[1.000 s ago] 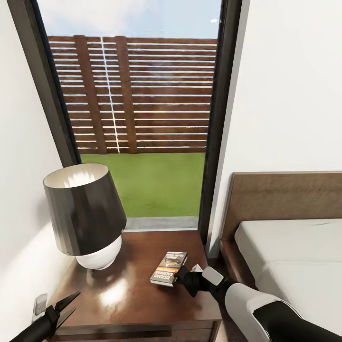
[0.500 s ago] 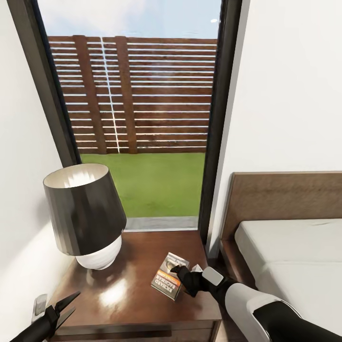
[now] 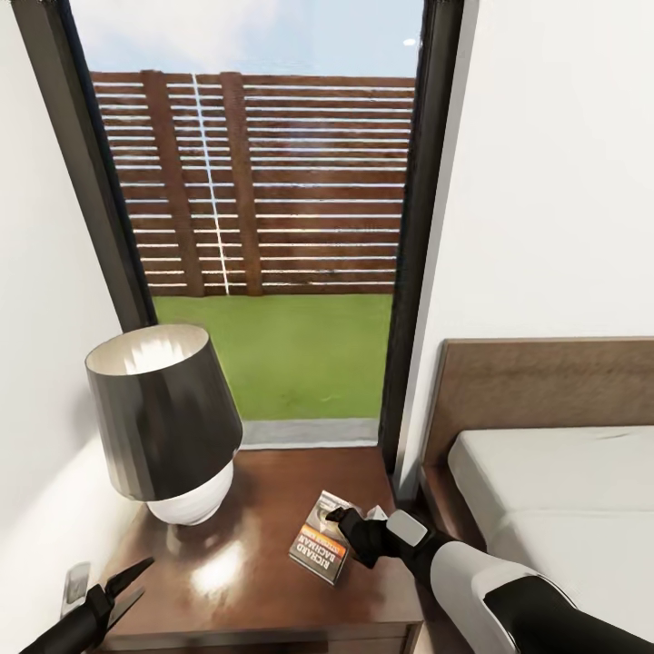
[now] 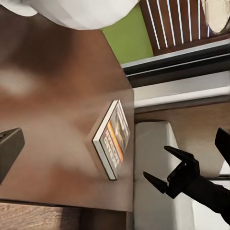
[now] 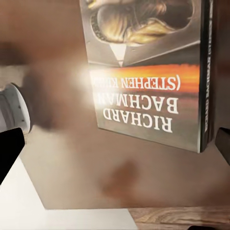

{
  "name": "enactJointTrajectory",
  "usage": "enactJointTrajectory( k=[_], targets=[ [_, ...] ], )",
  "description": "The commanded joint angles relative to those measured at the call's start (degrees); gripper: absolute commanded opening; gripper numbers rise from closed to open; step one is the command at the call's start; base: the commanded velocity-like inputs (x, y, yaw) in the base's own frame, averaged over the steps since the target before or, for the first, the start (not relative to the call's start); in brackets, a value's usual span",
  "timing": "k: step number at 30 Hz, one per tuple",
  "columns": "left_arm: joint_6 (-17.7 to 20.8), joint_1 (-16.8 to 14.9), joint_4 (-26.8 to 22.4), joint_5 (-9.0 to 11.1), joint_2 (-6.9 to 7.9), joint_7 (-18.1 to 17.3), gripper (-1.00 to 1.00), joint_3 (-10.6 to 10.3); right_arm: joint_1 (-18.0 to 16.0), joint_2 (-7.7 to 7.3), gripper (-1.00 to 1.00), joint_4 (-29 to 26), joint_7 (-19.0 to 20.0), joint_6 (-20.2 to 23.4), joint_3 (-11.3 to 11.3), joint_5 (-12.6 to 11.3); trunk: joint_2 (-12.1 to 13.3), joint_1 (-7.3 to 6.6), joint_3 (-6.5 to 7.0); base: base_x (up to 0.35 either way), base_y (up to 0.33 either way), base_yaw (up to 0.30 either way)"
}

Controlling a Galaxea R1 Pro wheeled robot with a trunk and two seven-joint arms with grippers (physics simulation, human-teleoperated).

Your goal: In the bedroom, move the book from the bed onto either nightstand, and place the two sandals side by side next to the bed.

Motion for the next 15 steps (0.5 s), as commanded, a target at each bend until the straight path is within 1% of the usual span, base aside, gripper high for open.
enactJointTrajectory(
  k=[1,15],
  targets=[
    [0.5,0.0,0.0,0.3,0.01,0.0,1.00,0.0,0.0,0.00,1.00,0.1,0.2,0.1,0.5,-0.2,0.4,-0.24,0.13,0.000,0.000,0.000],
    [0.5,0.0,0.0,0.2,0.01,0.1,1.00,0.0,0.0,0.00,1.00,0.1,0.3,0.1,0.4,-0.2,6.0,-3.31,2.64,0.000,0.000,0.000]
  ],
)
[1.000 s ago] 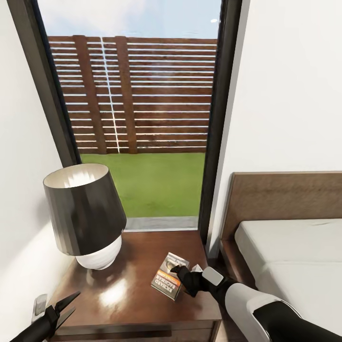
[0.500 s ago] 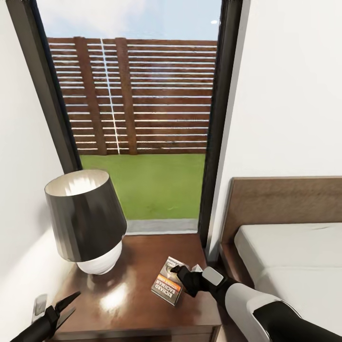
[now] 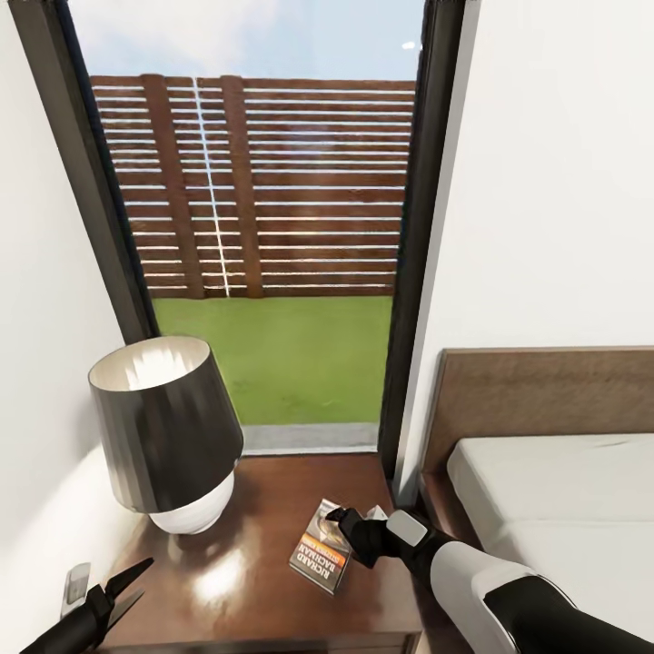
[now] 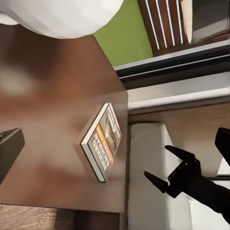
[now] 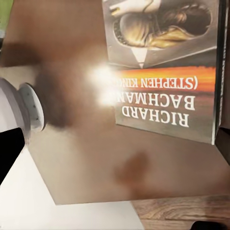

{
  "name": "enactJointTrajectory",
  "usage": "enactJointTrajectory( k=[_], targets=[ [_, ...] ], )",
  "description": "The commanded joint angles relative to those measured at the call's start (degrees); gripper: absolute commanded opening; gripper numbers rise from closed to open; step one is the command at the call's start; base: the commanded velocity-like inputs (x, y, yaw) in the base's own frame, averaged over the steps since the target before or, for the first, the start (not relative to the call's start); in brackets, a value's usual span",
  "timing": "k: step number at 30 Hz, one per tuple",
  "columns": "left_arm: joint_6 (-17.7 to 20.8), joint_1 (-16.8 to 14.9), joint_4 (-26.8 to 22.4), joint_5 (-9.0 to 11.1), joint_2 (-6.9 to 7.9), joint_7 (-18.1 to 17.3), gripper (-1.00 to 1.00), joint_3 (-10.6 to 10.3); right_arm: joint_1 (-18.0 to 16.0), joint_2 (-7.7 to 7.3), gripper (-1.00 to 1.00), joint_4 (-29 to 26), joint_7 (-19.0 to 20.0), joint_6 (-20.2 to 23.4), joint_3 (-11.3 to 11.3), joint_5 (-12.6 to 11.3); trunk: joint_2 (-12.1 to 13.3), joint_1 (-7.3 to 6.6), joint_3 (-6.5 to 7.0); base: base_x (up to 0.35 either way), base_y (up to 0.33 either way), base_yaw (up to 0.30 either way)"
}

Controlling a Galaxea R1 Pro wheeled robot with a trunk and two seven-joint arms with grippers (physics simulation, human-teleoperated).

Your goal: In the bedroom, move the book from the bed onto either nightstand, and place the two sandals side by side next to the bed.

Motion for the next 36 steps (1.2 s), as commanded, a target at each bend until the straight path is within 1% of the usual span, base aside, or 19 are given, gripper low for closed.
enactJointTrajectory(
  k=[1,8,14,25,28,29,33,36],
  targets=[
    [0.5,0.0,0.0,0.4,0.01,0.0,1.00,0.0,0.0,0.00,1.00,0.1,0.3,0.1,0.5,-0.2,0.4,-0.23,0.13,0.000,0.000,0.000],
    [0.4,0.0,0.0,0.3,-0.04,0.1,1.00,0.0,0.0,-0.03,1.00,0.1,1.0,-0.2,0.4,-0.4,3.2,-1.77,1.39,0.000,0.000,0.000],
    [0.3,0.0,0.0,0.3,-0.21,0.4,1.00,-0.1,0.0,-0.06,1.00,0.1,1.2,-1.1,-0.2,-0.4,5.6,-3.09,2.46,0.000,0.000,0.000],
    [-0.3,0.0,0.3,0.2,-0.33,0.7,1.00,-0.5,0.0,-0.20,1.00,0.0,1.6,-1.9,-0.2,-0.5,10.0,-5.51,4.44,0.000,0.000,0.000],
    [-0.4,0.0,0.9,0.0,-0.29,0.8,1.00,-0.5,0.0,-0.83,1.00,0.0,2.5,-1.9,-0.1,-0.4,11.2,-6.16,4.98,0.000,0.000,0.000],
    [-0.5,0.0,1.7,-0.4,-0.21,0.7,1.00,-0.5,0.0,-1.50,1.00,-0.1,3.7,-1.8,-0.1,-0.4,11.6,-6.38,5.16,0.000,0.000,0.000],
    [-0.6,0.0,3.6,-1.3,0.00,0.7,1.00,-0.4,0.0,-2.71,1.00,-0.2,6.8,-1.9,0.0,-0.4,13.2,-7.26,5.87,0.000,0.000,0.000],
    [-0.8,0.0,5.0,-2.1,0.44,0.7,1.00,-0.4,0.0,-3.51,1.00,-0.2,8.7,-1.9,0.0,-0.3,14.4,-7.92,6.41,0.000,0.000,0.000]
  ],
)
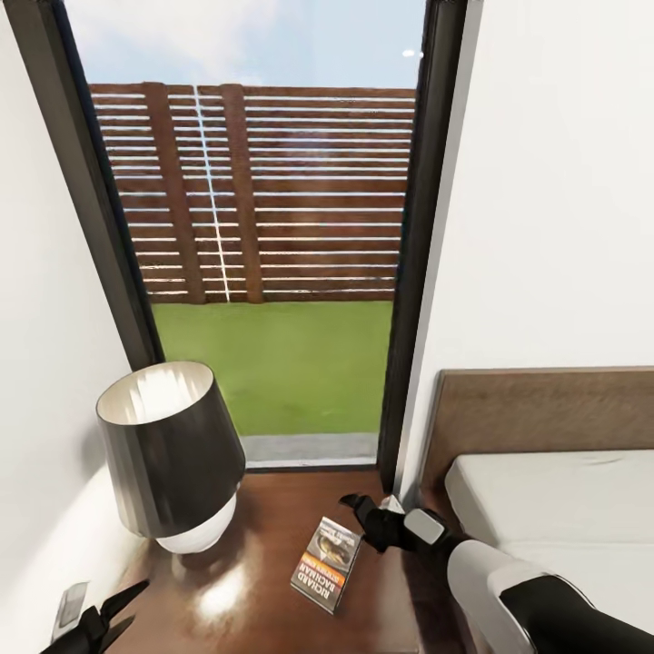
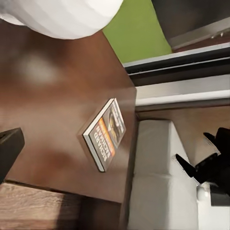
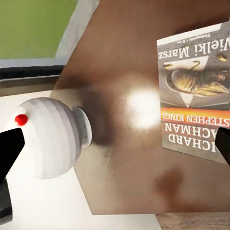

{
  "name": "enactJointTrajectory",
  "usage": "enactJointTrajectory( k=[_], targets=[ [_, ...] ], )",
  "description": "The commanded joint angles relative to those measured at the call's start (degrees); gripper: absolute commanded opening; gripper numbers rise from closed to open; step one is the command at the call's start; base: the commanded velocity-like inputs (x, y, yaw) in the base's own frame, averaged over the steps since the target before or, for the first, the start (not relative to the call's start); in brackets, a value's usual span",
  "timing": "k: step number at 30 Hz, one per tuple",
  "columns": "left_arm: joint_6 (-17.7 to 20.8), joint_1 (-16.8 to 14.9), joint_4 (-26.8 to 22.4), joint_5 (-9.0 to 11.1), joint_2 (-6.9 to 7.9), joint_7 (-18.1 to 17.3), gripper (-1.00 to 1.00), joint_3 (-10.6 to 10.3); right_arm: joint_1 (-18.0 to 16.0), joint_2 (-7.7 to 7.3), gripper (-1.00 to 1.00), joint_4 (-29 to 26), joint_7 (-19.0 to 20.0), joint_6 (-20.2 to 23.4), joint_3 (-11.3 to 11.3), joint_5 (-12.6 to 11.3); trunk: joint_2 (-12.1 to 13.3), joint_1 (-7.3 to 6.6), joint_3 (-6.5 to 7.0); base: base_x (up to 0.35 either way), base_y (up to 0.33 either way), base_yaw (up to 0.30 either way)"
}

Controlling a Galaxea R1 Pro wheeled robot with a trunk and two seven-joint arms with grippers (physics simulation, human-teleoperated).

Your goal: In the bedroom, move the book from the bed onto either nightstand, and place the two sandals side by side next to the bed.

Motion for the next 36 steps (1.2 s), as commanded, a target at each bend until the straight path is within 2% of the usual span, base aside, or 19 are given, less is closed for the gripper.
enactJointTrajectory(
  k=[1,3,9,19,20,21,23,24,29,32,36],
  targets=[
    [0.3,0.0,0.5,0.1,0.19,-0.1,1.00,0.0,0.0,-0.28,1.00,0.1,0.6,0.1,0.5,-0.3,0.4,-0.23,0.13,0.000,0.000,0.000],
    [-0.7,0.0,2.2,-1.2,0.64,-0.1,1.00,-0.1,0.0,-1.18,1.00,0.1,1.6,0.1,1.3,-0.3,1.2,-0.67,0.49,0.000,0.000,0.000],
    [-3.6,0.0,5.3,-3.6,0.87,-0.2,1.00,-0.1,0.0,-1.95,1.00,0.3,2.2,0.1,3.2,-0.3,3.6,-1.99,1.57,0.000,0.000,0.000],
    [-7.6,0.0,9.9,-7.4,0.63,-0.1,1.00,-0.2,0.0,-3.46,1.00,0.6,3.2,-0.1,4.3,0.2,7.6,-4.19,3.36,0.000,0.000,0.000],
    [-8.2,0.0,10.4,-8.1,0.60,-0.1,1.00,-0.2,0.0,-3.65,1.00,0.6,3.5,-0.2,4.3,0.6,8.0,-4.41,3.54,0.000,0.000,0.000],
    [-9.7,0.0,11.2,-9.6,0.50,-0.1,1.00,-0.2,-0.1,-3.96,1.00,0.6,4.4,-0.5,4.5,2.1,8.4,-4.63,3.72,0.000,0.000,0.000],
    [-11.4,0.0,11.9,-11.3,0.41,-0.2,1.00,-0.2,-0.1,-4.24,1.00,0.7,5.5,-0.9,4.6,4.3,9.2,-5.06,4.08,0.000,0.000,0.000],
    [-11.4,0.0,11.9,-11.3,0.41,-0.2,1.00,-0.2,-0.1,-4.24,1.00,0.7,5.5,-0.9,4.6,4.3,9.6,-5.28,4.26,0.000,0.000,0.000],
    [-15.2,0.0,13.4,-14.9,-0.12,-0.2,1.00,-0.3,0.1,-4.59,1.00,1.3,9.2,-3.3,4.7,10.4,11.6,-6.38,5.16,0.000,0.000,0.000],
    [-16.5,0.0,14.4,-16.3,-0.54,-0.2,1.00,-0.3,0.5,-4.67,1.00,2.8,11.4,-5.2,4.7,12.8,12.8,-7.04,5.70,0.000,0.000,0.000],
    [-17.8,0.0,15.7,-17.2,-0.83,-0.2,1.00,-0.3,1.0,-4.84,1.00,4.5,13.5,-7.8,4.7,14.5,14.4,-7.92,6.41,0.000,0.000,0.000]
  ],
)
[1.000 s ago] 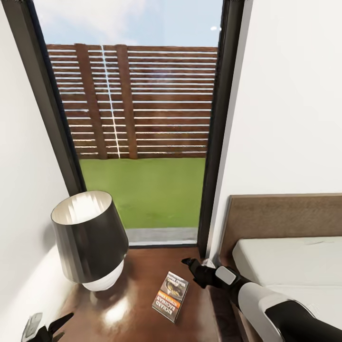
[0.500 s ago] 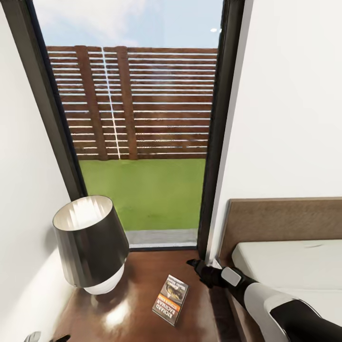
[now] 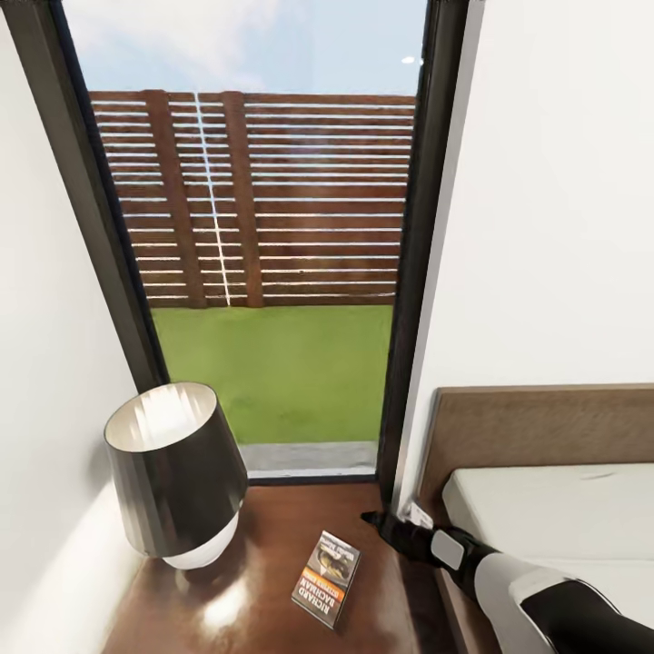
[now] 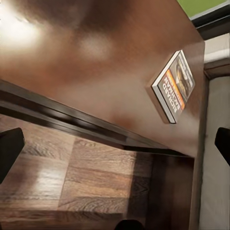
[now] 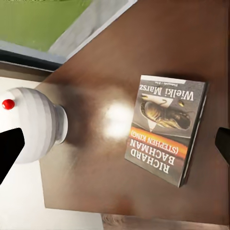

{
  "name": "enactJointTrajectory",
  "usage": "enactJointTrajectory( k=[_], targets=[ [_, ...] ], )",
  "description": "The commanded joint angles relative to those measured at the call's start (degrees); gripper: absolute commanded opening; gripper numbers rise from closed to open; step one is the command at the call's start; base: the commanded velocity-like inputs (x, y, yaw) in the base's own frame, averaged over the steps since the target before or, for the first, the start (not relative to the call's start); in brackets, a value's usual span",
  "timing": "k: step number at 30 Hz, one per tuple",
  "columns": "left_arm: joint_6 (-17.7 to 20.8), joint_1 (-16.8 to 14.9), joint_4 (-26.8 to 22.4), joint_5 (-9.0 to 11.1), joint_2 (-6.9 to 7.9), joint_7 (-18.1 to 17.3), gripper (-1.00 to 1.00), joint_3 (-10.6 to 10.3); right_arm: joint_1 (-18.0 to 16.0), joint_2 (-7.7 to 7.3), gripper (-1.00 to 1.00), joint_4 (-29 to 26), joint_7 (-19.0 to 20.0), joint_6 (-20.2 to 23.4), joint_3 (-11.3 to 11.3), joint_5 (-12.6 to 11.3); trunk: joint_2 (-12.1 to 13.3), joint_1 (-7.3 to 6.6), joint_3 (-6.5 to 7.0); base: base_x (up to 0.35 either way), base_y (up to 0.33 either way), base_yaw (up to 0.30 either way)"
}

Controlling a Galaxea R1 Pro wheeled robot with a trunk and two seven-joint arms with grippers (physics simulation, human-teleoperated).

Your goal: In the bedroom, move the book from the bed onto either nightstand, and place the two sandals side by side next to the bed.

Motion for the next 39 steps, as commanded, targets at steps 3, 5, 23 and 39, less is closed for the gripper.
enactJointTrajectory(
  k=[3,5,23,39],
  targets=[
    [-0.3,0.0,0.8,0.1,-0.10,-0.2,1.00,0.0,0.6,-0.17,1.00,0.7,1.3,-1.6,0.5,0.0,1.2,-0.67,0.49,0.000,0.000,0.000],
    [-0.9,0.0,1.3,-0.2,-0.17,-0.1,1.00,0.0,1.4,-0.31,1.00,0.9,1.7,-2.6,0.5,0.4,2.0,-1.11,0.85,0.000,0.000,0.000],
    [-3.6,0.0,3.7,-5.6,-0.82,0.1,1.00,0.0,5.6,-4.08,1.00,1.3,3.9,-8.2,0.5,3.7,9.2,-5.06,4.08,0.000,0.000,0.000],
    [-5.0,0.0,5.3,-10.0,-0.90,0.3,1.00,0.0,8.3,-6.60,1.00,1.3,6.1,-8.4,0.4,3.5,15.6,-8.58,6.95,0.000,0.000,0.000]
  ],
)
